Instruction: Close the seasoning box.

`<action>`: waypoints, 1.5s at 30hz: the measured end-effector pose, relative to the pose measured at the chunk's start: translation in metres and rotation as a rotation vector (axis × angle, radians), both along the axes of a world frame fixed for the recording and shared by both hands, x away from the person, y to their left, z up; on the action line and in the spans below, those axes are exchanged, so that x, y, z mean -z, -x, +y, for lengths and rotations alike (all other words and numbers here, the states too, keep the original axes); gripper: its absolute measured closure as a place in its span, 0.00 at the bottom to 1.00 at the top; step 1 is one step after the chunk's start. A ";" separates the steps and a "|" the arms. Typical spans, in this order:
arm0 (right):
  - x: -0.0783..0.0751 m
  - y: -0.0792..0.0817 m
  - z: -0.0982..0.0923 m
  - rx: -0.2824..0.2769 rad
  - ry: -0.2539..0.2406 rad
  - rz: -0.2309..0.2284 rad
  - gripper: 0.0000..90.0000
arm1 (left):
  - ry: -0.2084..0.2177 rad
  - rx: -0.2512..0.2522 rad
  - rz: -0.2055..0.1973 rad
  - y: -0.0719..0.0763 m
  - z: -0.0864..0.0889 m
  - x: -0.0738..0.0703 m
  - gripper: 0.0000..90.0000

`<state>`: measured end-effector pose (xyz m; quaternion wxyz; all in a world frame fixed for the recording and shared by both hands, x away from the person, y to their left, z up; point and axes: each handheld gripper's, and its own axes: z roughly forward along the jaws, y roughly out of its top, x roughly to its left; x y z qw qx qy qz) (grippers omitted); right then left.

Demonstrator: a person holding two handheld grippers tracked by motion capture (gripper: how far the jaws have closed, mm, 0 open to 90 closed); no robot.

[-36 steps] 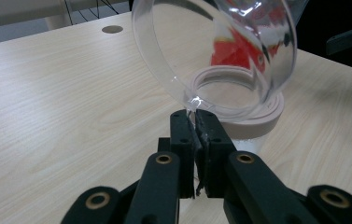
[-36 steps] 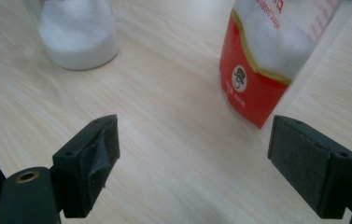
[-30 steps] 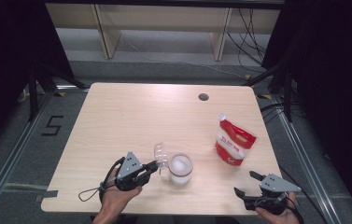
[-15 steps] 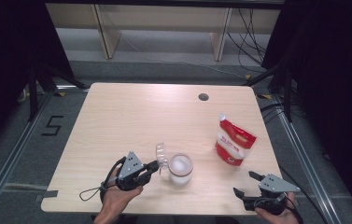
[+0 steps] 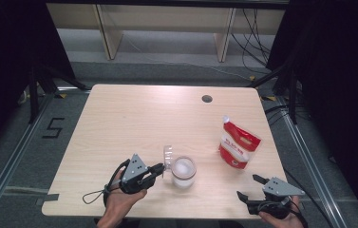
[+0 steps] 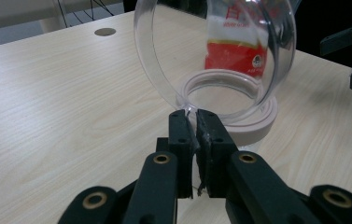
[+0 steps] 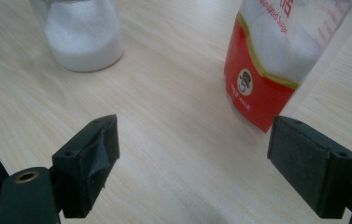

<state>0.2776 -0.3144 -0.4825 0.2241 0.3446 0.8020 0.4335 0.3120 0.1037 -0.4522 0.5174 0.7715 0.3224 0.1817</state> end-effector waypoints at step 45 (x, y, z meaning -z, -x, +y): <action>-0.002 0.005 0.005 0.011 -0.057 0.037 0.18 | 0.021 0.044 0.099 0.018 0.010 0.020 0.34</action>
